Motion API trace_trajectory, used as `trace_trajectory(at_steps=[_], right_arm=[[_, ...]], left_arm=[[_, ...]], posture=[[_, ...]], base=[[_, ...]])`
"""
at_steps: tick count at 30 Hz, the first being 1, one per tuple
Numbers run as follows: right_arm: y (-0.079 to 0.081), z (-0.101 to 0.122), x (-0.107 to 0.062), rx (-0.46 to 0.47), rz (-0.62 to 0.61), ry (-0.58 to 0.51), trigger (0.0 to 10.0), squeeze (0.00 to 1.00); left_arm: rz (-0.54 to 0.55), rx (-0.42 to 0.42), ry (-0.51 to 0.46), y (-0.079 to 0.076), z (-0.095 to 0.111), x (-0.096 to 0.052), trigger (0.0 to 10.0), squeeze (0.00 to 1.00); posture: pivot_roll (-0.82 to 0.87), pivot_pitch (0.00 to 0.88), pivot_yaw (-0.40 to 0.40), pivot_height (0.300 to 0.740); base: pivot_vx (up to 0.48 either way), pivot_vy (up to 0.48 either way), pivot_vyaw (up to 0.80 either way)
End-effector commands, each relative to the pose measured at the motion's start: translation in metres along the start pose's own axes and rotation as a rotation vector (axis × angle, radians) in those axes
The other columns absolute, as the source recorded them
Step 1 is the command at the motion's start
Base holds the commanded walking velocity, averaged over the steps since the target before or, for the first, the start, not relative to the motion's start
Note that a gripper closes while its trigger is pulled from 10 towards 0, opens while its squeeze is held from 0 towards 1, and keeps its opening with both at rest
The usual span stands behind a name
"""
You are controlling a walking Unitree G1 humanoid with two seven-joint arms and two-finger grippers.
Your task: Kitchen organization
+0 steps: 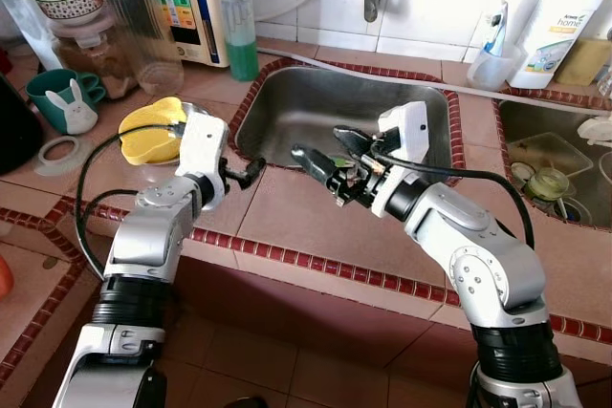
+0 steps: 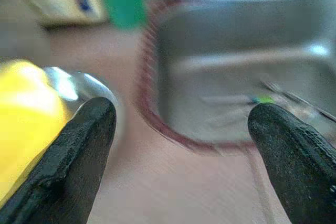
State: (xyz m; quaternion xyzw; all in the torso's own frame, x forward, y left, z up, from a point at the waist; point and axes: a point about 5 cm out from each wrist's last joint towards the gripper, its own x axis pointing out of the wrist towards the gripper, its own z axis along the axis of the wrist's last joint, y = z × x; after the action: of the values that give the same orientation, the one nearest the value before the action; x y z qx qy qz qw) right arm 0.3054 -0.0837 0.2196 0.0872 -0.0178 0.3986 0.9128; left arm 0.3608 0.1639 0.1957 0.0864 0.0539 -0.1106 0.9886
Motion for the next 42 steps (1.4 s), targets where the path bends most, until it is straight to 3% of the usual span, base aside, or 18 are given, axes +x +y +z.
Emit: trace_trajectory(at_steps=[1, 3, 7, 15, 16, 17, 21, 24, 25, 26, 27, 29, 30, 31, 35, 42], right_arm=[[0.001, 0.002, 0.003, -0.004, 0.003, -0.009, 10.0, 0.00], [0.001, 0.002, 0.004, -0.002, 0.004, -0.012, 10.0, 0.00], [0.001, 0.001, 0.003, 0.001, 0.001, -0.014, 10.0, 0.00], [0.002, 0.001, 0.002, 0.005, 0.000, -0.014, 10.0, 0.00], [0.003, 0.001, 0.002, 0.009, 0.010, -0.011, 10.0, 0.00], [0.003, 0.001, 0.002, 0.009, 0.010, -0.011, 10.0, 0.00], [0.012, -0.001, -0.001, 0.032, 0.099, 0.018, 10.0, 0.00], [0.014, -0.002, -0.002, 0.028, 0.121, 0.030, 10.0, 0.00], [0.017, -0.003, -0.003, 0.025, 0.132, 0.036, 10.0, 0.00], [0.017, -0.004, -0.003, 0.025, 0.135, 0.037, 10.0, 0.00], [0.018, -0.004, -0.003, 0.023, 0.138, 0.039, 10.0, 0.00], [0.018, -0.004, -0.003, 0.023, 0.139, 0.039, 10.0, 0.00], [0.019, -0.004, -0.003, 0.022, 0.140, 0.041, 10.0, 0.00], [0.019, -0.004, -0.003, 0.021, 0.142, 0.042, 10.0, 0.00], [0.019, -0.003, -0.004, 0.014, 0.144, 0.048, 10.0, 0.00], [0.018, -0.003, -0.004, 0.005, 0.137, 0.050, 10.0, 0.00]], left_arm=[[0.112, 0.036, -0.069, 0.018, 0.017, -0.003, 10.0, 0.00], [0.208, 0.056, -0.070, 0.032, 0.018, -0.005, 10.0, 0.00], [0.288, 0.067, -0.046, 0.047, 0.012, -0.005, 10.0, 0.00], [0.339, 0.035, 0.045, 0.061, -0.002, 0.002, 10.0, 0.00], [0.334, -0.016, 0.087, 0.064, -0.008, 0.005, 10.0, 0.00], [0.334, -0.016, 0.087, 0.064, -0.008, 0.005, 10.0, 0.00], [0.309, -0.072, 0.118, 0.066, -0.015, 0.009, 10.0, 0.00], [0.303, -0.061, 0.131, 0.066, -0.017, 0.011, 10.0, 0.00], [0.287, -0.079, 0.144, 0.066, -0.019, 0.013, 9.6, 0.00], [0.281, -0.090, 0.147, 0.066, -0.020, 0.014, 6.5, 0.00], [0.265, -0.100, 0.152, 0.066, -0.020, 0.016, 4.4, 0.00], [0.261, -0.099, 0.156, 0.066, -0.020, 0.016, 4.4, 0.00], [0.252, -0.104, 0.161, 0.066, -0.021, 0.017, 0.4, 0.00], [0.252, -0.114, 0.163, 0.066, -0.021, 0.018, 0.0, 0.00], [0.246, -0.152, 0.175, 0.067, -0.023, 0.019, 0.0, 0.00], [0.237, -0.147, 0.179, 0.069, -0.023, 0.021, 0.0, 0.00]], posture=[[0.03, 0.084, 0.034, 0.740], [0.03, 0.084, 0.035, 0.740], [0.02, 0.086, 0.036, 0.740], [0.02, 0.090, 0.036, 0.740], [0.01, 0.091, 0.037, 0.740], [0.01, 0.091, 0.037, 0.740], [0.01, 0.094, 0.038, 0.740], [0.01, 0.095, 0.038, 0.740], [0.01, 0.095, 0.037, 0.740], [0.01, 0.095, 0.037, 0.740], [0.00, 0.097, 0.037, 0.740], [0.00, 0.097, 0.037, 0.740], [0.00, 0.096, 0.037, 0.740], [0.00, 0.096, 0.038, 0.740], [0.00, 0.096, 0.039, 0.740], [0.00, 0.093, 0.036, 0.740]], base=[[0.000, 0.000, 0.00], [0.000, 0.000, 0.00], [0.000, 0.000, 0.00], [0.000, 0.000, 0.00], [0.000, 0.000, 0.00], [0.000, 0.000, 0.00], [0.000, 0.000, 0.00], [0.000, 0.000, 0.00], [0.000, 0.000, 0.00], [0.000, 0.000, 0.00], [0.000, 0.000, 0.00], [0.000, 0.000, 0.00], [0.000, 0.000, 0.00], [0.000, 0.000, 0.00], [0.000, 0.000, 0.00], [0.000, 0.000, 0.00]])
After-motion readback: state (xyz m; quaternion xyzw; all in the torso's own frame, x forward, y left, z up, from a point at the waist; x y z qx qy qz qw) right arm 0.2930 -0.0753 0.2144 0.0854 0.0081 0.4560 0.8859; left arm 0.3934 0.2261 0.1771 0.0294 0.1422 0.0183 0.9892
